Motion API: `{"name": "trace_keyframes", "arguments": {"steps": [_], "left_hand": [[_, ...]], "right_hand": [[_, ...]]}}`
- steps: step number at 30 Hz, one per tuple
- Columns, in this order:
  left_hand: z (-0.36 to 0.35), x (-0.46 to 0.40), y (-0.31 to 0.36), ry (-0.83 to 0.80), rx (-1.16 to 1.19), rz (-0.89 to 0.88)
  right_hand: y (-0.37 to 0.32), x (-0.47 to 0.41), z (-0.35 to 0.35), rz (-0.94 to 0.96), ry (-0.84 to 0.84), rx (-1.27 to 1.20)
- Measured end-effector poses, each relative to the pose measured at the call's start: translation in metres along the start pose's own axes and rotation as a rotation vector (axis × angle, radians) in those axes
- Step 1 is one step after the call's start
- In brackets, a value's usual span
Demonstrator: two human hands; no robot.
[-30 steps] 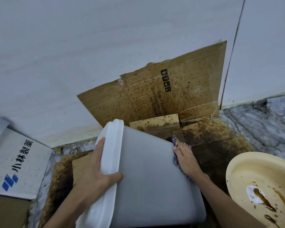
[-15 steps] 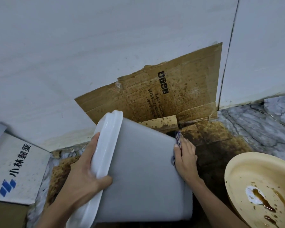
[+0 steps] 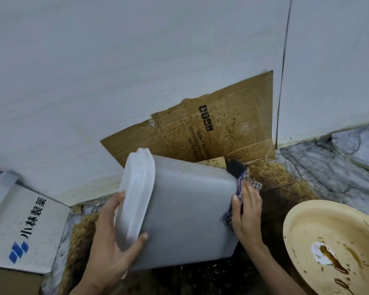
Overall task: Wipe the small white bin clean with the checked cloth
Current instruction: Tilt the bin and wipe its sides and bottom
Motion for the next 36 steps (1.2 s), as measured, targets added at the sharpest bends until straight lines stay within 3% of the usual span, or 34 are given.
{"name": "trace_keyframes", "arguments": {"steps": [3,6,9,12,15,19,22,27,29,31,33,36], "left_hand": [[0.014,-0.007,0.002,0.138,0.139,0.169],[0.015,-0.013,0.005,0.110,0.086,0.234],[0.008,-0.014,0.005,0.067,0.190,0.298],[0.001,-0.021,0.015,0.010,0.273,0.286],[0.004,-0.028,0.018,0.041,0.201,0.281],[0.006,-0.032,0.012,0.004,0.179,0.373],[0.010,-0.030,0.008,-0.015,0.222,0.383],[0.001,-0.029,0.017,-0.075,0.322,0.413],[-0.003,-0.033,0.023,-0.081,0.360,0.410],[-0.006,-0.036,0.027,-0.100,0.364,0.399],[-0.006,-0.036,0.028,-0.103,0.355,0.396],[-0.006,-0.032,0.029,-0.096,0.352,0.391]], "right_hand": [[-0.007,0.014,0.010,0.057,-0.005,0.028],[-0.014,0.022,0.020,0.107,0.031,0.053],[-0.014,0.021,0.031,0.084,0.062,0.049],[-0.025,0.022,0.040,0.053,0.113,0.017],[-0.061,0.027,0.034,0.108,0.091,-0.018],[-0.128,0.016,0.022,0.211,-0.060,-0.064],[-0.172,-0.002,-0.001,0.202,-0.384,-0.053],[-0.191,-0.007,-0.036,-0.011,-0.942,-0.146],[-0.191,0.004,-0.035,0.064,-1.065,-0.130],[-0.186,0.015,-0.031,0.209,-1.111,-0.037],[-0.171,0.014,-0.032,0.275,-1.027,0.133],[-0.151,0.007,-0.040,0.170,-0.896,0.339]]}}
Point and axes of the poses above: each hand's wrist, its own x-axis away from the middle knuckle, its own z-axis out of the back of the hand, y = z × x, the point moved 10 cm from there along -x, towards the middle knuckle, and after that the axes turned 6 degrees about x, right-handed, at the moved point
